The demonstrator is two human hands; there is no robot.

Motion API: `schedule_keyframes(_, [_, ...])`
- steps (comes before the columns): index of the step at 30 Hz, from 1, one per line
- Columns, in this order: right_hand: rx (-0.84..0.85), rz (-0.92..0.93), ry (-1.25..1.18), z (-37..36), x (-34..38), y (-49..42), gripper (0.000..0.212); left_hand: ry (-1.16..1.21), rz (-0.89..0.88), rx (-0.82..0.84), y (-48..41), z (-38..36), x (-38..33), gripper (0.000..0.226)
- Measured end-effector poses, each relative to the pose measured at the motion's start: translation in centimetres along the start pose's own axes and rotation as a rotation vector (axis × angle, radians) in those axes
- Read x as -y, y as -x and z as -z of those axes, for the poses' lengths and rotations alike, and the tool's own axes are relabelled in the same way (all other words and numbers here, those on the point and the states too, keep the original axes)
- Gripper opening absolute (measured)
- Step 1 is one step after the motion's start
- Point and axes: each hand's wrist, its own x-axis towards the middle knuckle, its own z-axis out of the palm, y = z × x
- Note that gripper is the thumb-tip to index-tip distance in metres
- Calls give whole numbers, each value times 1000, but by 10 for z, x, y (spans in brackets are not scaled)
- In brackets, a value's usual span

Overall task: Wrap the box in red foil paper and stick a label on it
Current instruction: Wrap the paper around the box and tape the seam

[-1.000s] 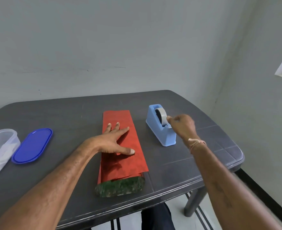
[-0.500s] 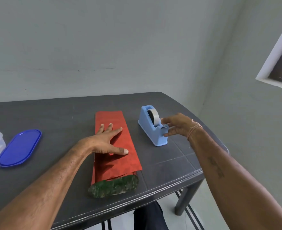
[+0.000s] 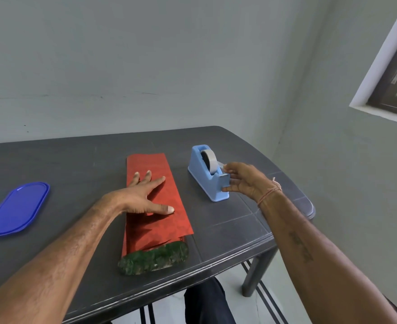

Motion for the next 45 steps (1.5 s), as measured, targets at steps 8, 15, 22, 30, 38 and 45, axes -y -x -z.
schedule_keyframes(8, [-19, 57, -55, 1, -18, 5, 10, 23, -11, 3, -1, 0, 2, 149])
schedule_keyframes(15, [-24, 107, -114, 4, -37, 4, 18, 14, 3, -5, 0, 0, -1, 132])
schedule_keyframes(22, [-73, 141, -160, -1, -49, 7, 22, 7, 7, -25, 0, 1, 0, 128])
schedule_keyframes(30, [-129, 159, -282, -4, -61, 17, 18, 12, 13, -23, -1, 0, -2, 125])
schedule_keyframes(38, [-187, 198, -319, -8, -68, 18, 17, -11, 17, -11, -1, 1, -3, 125])
schedule_keyframes(45, [-364, 273, -18, -15, -98, -9, 18, -1, 22, -17, -1, -1, 3, 126])
